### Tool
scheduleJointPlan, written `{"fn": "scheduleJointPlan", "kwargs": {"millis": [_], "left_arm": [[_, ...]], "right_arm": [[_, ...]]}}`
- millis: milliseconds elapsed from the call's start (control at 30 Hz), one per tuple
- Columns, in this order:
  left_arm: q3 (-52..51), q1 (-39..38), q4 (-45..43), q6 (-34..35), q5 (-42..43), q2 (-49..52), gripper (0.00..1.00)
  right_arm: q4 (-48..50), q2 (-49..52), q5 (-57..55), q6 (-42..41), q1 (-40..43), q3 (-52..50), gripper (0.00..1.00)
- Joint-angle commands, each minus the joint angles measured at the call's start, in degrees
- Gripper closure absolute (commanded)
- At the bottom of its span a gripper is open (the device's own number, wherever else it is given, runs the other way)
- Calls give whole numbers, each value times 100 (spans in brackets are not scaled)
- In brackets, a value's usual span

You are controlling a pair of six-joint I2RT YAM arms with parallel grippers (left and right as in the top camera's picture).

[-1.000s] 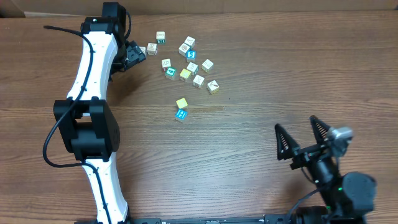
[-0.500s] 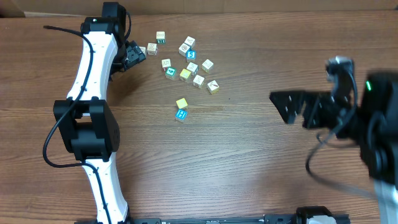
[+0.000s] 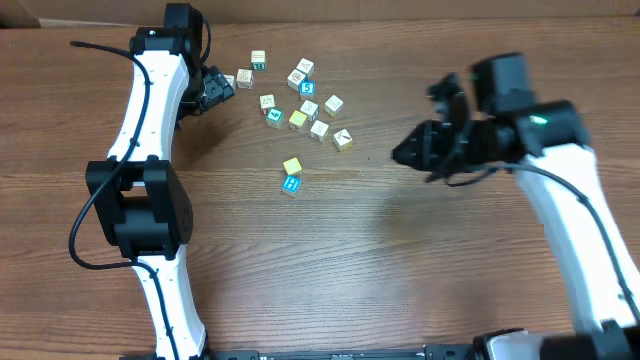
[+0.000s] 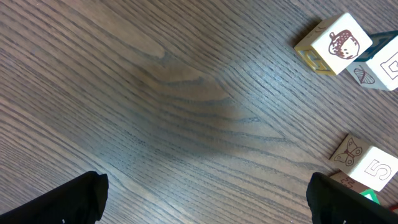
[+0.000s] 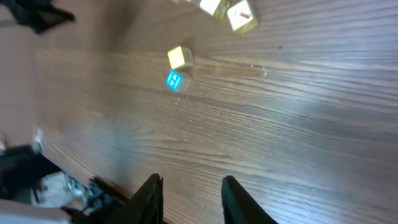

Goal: Form a circle
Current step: 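Swing the right gripper over the yellow S and blue H blocks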

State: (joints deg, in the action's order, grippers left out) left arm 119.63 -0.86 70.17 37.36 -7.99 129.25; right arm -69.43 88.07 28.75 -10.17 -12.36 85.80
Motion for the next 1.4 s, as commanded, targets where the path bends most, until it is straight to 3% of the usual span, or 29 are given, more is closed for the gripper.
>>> {"fn": "scheduleJointPlan", "kwargs": {"millis": [0, 267, 733, 900, 1067, 1367], "left_arm": [[85, 4, 4, -9, -50, -66, 1], [85, 4, 4, -9, -50, -66, 1], [85, 4, 4, -9, -50, -66, 1], [85, 4, 4, -9, -50, -66, 0], [85, 4, 4, -9, -50, -66, 0], [85, 4, 4, -9, -50, -66, 0]], "right_arm": [[256, 433, -490, -319, -459, -42, 72], [1220, 1397, -1095, -1123, -1320, -42, 72], [2044, 2306, -1722, -1228, -1694, -42, 69], [2288, 2457, -1716, -1276, -1740, -83, 77], [2527, 2699, -1718, -1410, -1921, -111, 96], [2959, 3112, -1786, -1794, -2291, -111, 96]]}}
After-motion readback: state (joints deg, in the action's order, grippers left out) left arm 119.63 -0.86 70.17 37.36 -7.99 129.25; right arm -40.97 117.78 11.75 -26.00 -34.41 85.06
